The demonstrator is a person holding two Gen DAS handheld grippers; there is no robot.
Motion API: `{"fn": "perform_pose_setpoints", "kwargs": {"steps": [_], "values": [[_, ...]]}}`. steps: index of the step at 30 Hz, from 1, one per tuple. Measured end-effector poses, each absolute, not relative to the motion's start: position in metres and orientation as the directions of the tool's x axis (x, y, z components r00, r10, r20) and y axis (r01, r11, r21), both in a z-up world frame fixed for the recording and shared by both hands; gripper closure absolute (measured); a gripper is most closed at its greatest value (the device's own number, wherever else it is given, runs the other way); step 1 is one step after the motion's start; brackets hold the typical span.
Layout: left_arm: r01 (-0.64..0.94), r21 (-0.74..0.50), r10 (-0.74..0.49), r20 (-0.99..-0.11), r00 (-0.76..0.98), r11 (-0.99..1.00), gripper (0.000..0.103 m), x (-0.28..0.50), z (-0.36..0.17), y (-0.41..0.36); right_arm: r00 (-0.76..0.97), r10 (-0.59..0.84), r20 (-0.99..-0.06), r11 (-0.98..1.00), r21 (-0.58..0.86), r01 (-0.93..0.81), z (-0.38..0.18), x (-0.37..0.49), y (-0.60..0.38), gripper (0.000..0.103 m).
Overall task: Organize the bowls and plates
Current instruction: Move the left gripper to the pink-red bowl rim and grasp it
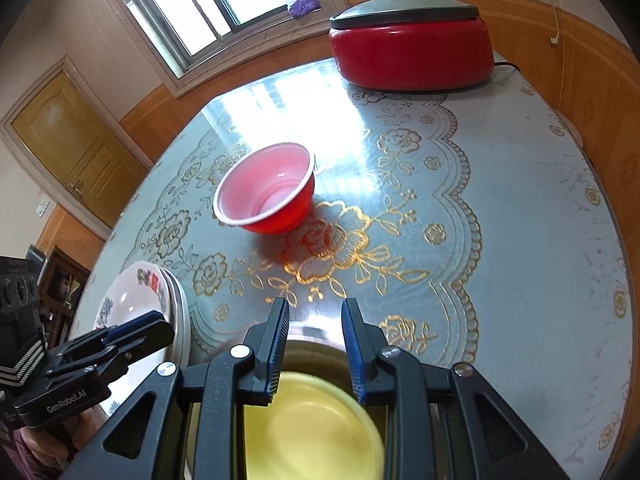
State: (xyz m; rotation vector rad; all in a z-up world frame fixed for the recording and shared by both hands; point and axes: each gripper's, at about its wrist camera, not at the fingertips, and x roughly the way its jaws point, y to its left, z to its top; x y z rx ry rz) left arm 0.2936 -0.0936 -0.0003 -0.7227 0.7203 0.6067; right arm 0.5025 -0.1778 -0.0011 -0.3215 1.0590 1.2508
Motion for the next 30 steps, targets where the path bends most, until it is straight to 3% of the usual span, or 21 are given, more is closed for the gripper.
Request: {"fn": "perform_pose_setpoints", "kwargs": {"steps": [6,14,23,30], "values": [[-0.738,-0.355,0.271,-0.768,0.581,0.574,0.070,0.303,0.002,-0.071,-0.095,0.607,-0.789,0.348,0.372,-0.860,-0.005,0.515,-0.149,0.077],[-0.768,-0.356,0.297,-0.771,0.564,0.533,0.058,0.314,0.001,-0.040,-0.116,0.652,-0.749,0.317,0.408,-0.856,-0.005,0.525,-0.115,0.077],[-0.779,-0.395,0.244,-0.795,0.555,0.487,0.059,0.337,-0.011,-0.003,-0.153,0.649,-0.745,0.370,0.484,-0.793,-0.025,0.551,-0.085,0.077],[-0.777,-0.449,0.215,-0.788,0.577,0.441,0.059,0.353,-0.018,0.024,-0.145,0.642,-0.753,0.365,0.466,-0.806,-0.034,0.546,-0.070,0.077]]}}
